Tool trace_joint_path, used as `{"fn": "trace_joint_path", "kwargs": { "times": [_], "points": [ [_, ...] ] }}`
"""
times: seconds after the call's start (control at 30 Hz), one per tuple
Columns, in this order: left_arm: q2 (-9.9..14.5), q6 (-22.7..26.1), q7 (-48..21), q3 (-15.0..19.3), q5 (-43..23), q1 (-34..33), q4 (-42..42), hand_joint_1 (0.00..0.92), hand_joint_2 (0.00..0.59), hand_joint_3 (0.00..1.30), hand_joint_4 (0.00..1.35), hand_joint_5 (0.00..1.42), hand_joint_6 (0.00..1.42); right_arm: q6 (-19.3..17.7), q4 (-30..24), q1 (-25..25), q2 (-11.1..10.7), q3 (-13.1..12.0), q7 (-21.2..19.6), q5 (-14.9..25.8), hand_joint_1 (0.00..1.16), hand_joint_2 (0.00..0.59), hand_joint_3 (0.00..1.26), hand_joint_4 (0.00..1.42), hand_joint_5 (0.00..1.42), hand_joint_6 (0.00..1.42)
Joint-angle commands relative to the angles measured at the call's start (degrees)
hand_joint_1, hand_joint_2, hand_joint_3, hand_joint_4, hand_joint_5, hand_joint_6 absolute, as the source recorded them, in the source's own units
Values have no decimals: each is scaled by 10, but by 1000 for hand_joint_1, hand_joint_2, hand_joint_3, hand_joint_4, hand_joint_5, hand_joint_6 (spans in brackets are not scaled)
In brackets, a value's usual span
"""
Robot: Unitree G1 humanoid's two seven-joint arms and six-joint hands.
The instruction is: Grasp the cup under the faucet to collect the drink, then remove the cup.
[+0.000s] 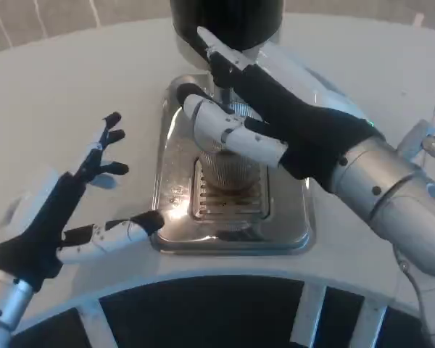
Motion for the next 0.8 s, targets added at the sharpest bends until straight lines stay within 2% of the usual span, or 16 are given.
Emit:
{"fn": "trace_joint_path", "kwargs": {
  "times": [0.03,0.4,0.8],
  "points": [
    [-18,10,-3,-13,-1,-18,28,305,21,0,0,323,393,-13,-13,6,4,18,21,10,0,520,0,0,0,0],
    [-36,2,1,-21,2,-53,73,425,49,0,3,372,414,-12,-6,5,6,16,20,11,0,537,0,0,0,0],
    [-44,-7,17,-27,11,-91,114,452,50,0,6,385,407,-14,5,3,13,16,16,12,0,547,0,0,0,0]
  ]
}}
